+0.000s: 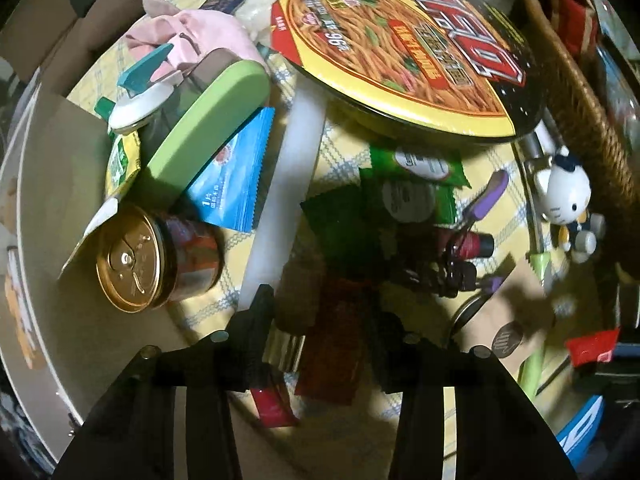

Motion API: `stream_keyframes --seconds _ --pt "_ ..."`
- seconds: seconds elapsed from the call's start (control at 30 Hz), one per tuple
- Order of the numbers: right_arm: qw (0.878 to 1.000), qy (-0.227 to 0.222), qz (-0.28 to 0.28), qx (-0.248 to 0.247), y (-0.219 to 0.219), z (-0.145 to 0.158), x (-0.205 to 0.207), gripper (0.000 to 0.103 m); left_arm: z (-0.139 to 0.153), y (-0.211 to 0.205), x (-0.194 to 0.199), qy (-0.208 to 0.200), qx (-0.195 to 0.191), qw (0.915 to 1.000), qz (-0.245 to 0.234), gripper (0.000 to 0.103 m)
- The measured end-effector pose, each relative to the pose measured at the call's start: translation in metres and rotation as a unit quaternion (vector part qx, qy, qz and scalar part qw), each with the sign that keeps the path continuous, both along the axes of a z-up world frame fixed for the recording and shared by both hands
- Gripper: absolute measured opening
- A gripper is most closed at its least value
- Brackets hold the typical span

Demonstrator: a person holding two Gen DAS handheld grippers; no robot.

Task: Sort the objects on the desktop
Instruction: 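Carry the red packet toward the white box while left gripper grasps a brown-capped silver item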

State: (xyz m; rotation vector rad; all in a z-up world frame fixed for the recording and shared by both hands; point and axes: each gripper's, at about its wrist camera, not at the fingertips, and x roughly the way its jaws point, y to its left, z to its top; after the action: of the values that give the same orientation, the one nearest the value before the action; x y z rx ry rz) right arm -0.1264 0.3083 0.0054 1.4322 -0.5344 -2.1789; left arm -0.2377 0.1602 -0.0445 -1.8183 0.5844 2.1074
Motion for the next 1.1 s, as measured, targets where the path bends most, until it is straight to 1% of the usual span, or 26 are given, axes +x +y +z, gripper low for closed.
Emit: stream_keyframes --seconds 0.03,0.17,0.2,0.27,0.3,0.37,0.4,0.47,0.5,0.57,0.6,0.63,0.73,0.8,0.83,0.87,0.9,0.93,1.0,1.07,1.1 --pt "1.000 0.000 -0.001 0.000 0.000 0.000 0.001 0.006 0.000 -0.001 0.000 0.008 -0.006 0.9999 0.001 0.021" --pt "1.000 -0.001 -0.004 -0.004 0.002 0.001 0.002 0.006 0.005 -0.007 0.002 0.014 0.022 0.9996 0.012 0.021" --pt "1.000 0.000 -0.004 -0.004 0.002 0.001 0.002 0.006 0.011 -0.011 0.003 0.019 0.038 0.9989 0.021 0.021" --pt "1.000 0.002 -0.004 -0.007 0.002 0.003 0.002 0.006 0.020 -0.015 0.004 0.025 0.057 0.9976 0.030 0.021" --pt "1.000 0.004 -0.004 -0.011 0.002 0.004 0.001 0.006 0.030 -0.019 0.006 0.029 0.072 0.9963 0.036 0.021" --pt "0.999 0.009 -0.001 -0.034 0.002 0.009 0.001 0.006 0.046 -0.024 0.011 0.030 0.102 0.9935 0.041 0.021" --pt "0.999 0.013 0.000 -0.038 0.001 0.012 0.001 0.006 0.060 -0.030 0.017 0.034 0.125 0.9906 0.044 0.021" --pt "0.999 0.025 0.004 -0.042 -0.003 0.022 0.005 0.006 0.082 -0.044 0.030 0.038 0.159 0.9853 0.047 0.021" --pt "0.998 0.030 0.006 -0.046 -0.004 0.027 0.008 0.006 0.098 -0.056 0.042 0.044 0.180 0.9815 0.049 0.021" --pt "0.998 0.038 0.009 -0.059 -0.009 0.040 0.016 0.006 0.121 -0.082 0.057 0.048 0.204 0.9763 0.054 0.021" --pt "0.997 0.042 0.013 -0.061 -0.014 0.047 0.020 0.006 0.134 -0.103 0.064 0.054 0.210 0.9745 0.056 0.021" --pt "0.997 0.050 0.019 -0.057 -0.020 0.057 0.026 0.006 0.137 -0.116 0.065 0.060 0.210 0.9742 0.058 0.021" --pt "0.996 0.074 0.046 -0.023 -0.049 0.094 0.042 0.006 0.163 -0.181 0.087 0.076 0.217 0.9703 0.077 0.021" --pt "0.995 0.083 0.062 -0.015 -0.069 0.113 0.046 0.006 0.166 -0.229 0.099 0.076 0.210 0.9695 0.100 0.021" --pt "0.994 0.086 0.072 -0.016 -0.083 0.124 0.045 0.006 0.165 -0.245 0.100 0.077 0.204 0.9696 0.111 0.021" --pt "0.993 0.086 0.083 -0.021 -0.099 0.133 0.044 0.006 0.158 -0.265 0.101 0.078 0.195 0.9696 0.126 0.021" --pt "0.992 0.085 0.092 -0.026 -0.114 0.139 0.041 0.006 0.152 -0.291 0.101 0.077 0.194 0.9668 0.148 0.021" --pt "0.991 0.082 0.105 -0.032 -0.134 0.144 0.038 0.006 0.148 -0.307 0.101 0.076 0.196 0.9643 0.161 0.021" --pt "0.989 0.073 0.124 -0.043 -0.175 0.146 0.028 0.006 0.139 -0.335 0.102 0.077 0.199 0.9597 0.183 0.021" --pt "0.988 0.055 0.133 -0.060 -0.207 0.138 0.019 0.006 0.127 -0.357 0.098 0.076 0.199 0.9566 0.199 0.021" --pt "0.987 0.041 0.136 -0.068 -0.221 0.130 0.012 0.006 0.122 -0.360 0.096 0.074 0.201 0.9554 0.203 0.021"
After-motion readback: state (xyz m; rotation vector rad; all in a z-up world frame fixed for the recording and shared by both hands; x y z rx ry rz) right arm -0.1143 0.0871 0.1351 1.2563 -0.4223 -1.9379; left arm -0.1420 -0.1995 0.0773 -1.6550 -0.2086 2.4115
